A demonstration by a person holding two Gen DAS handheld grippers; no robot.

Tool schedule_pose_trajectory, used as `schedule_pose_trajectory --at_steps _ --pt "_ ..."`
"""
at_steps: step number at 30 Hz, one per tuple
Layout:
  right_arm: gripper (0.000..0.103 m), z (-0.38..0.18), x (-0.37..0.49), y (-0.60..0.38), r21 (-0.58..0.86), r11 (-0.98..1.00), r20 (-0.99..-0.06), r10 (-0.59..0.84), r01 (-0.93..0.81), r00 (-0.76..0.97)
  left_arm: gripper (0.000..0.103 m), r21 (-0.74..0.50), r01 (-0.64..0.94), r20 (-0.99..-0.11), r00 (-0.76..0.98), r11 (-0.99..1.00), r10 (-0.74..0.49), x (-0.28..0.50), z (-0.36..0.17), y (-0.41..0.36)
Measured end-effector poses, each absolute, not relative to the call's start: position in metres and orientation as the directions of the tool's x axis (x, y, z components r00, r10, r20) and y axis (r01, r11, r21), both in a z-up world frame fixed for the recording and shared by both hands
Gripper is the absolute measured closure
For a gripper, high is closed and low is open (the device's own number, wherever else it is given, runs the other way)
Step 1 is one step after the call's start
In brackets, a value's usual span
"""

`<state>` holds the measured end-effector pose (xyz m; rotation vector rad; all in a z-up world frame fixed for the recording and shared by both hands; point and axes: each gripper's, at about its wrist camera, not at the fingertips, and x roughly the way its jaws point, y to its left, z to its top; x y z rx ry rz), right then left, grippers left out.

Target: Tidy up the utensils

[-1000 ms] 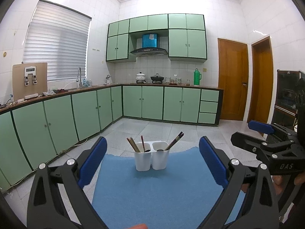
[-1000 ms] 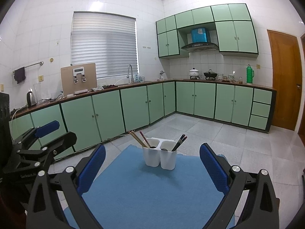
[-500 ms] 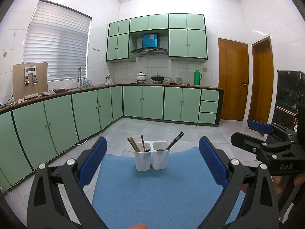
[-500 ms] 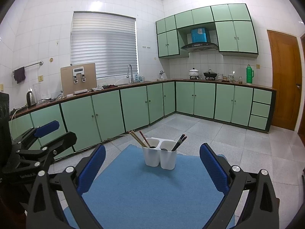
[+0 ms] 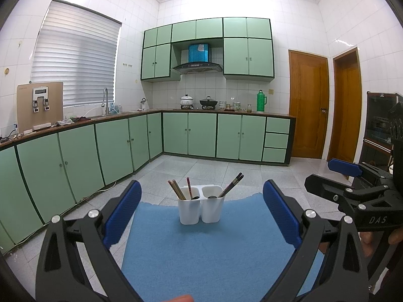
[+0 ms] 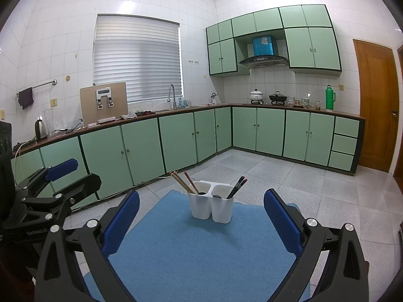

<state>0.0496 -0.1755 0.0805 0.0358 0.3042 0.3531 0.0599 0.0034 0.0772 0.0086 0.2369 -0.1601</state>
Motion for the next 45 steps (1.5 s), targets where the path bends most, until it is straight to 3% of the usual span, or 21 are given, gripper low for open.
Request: schedule_pose_trajectory --at_steps 45 --pt "0.006 0.077 0.053 -0.187 0.076 0.941 -0.308 0.337 -0.331 0.89 0.009 -0.028 0.16 -0.243 0.956 0.987 -0.162 0.063 0.075 -0.004"
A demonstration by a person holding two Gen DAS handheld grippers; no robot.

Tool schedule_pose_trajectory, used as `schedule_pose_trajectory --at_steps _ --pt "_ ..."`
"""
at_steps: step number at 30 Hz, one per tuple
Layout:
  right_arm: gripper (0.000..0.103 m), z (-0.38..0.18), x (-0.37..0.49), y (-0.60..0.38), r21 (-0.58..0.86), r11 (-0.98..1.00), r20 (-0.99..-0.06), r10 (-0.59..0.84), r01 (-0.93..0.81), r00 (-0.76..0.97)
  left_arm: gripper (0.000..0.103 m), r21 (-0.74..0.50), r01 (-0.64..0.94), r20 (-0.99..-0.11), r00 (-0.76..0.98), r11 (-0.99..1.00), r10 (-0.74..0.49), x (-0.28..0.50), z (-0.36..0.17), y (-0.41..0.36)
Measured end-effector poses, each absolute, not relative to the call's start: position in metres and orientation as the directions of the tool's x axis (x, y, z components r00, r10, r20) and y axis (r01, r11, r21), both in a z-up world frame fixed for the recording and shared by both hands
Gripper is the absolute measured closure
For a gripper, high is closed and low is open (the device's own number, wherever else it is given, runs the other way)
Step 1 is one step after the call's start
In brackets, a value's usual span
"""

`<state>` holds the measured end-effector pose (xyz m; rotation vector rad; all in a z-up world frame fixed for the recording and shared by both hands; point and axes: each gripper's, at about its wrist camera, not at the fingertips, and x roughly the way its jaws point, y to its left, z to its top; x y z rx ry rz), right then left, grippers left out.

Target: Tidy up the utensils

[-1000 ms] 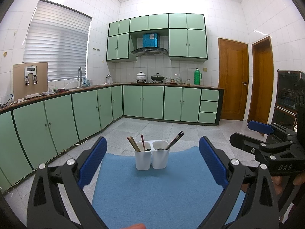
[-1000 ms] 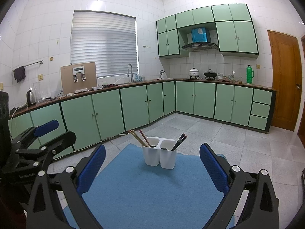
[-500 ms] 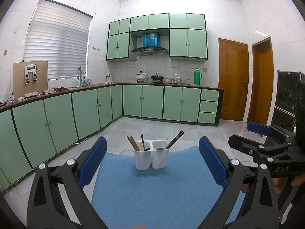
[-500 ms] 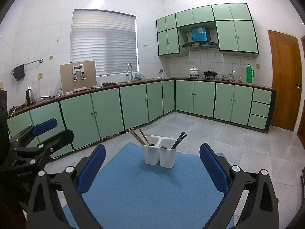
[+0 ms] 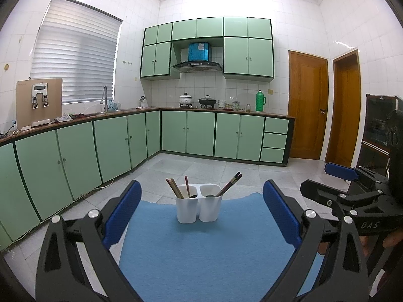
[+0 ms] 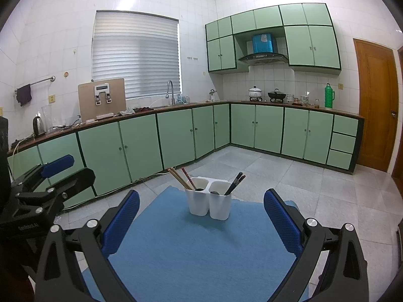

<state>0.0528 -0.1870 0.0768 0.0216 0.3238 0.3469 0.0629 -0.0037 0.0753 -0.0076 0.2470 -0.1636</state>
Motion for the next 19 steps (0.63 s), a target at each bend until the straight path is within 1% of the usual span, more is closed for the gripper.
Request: schedule_pose_trajectory --at_steps 19 --pt "0.006 0.0777 0.0548 -0.187 0.077 0.941 -0.309 0.337 -0.33 0.889 0.009 -0.031 0.157 -0.251 0.955 0.987 -0.16 0.0664 0.0737 -0.0026"
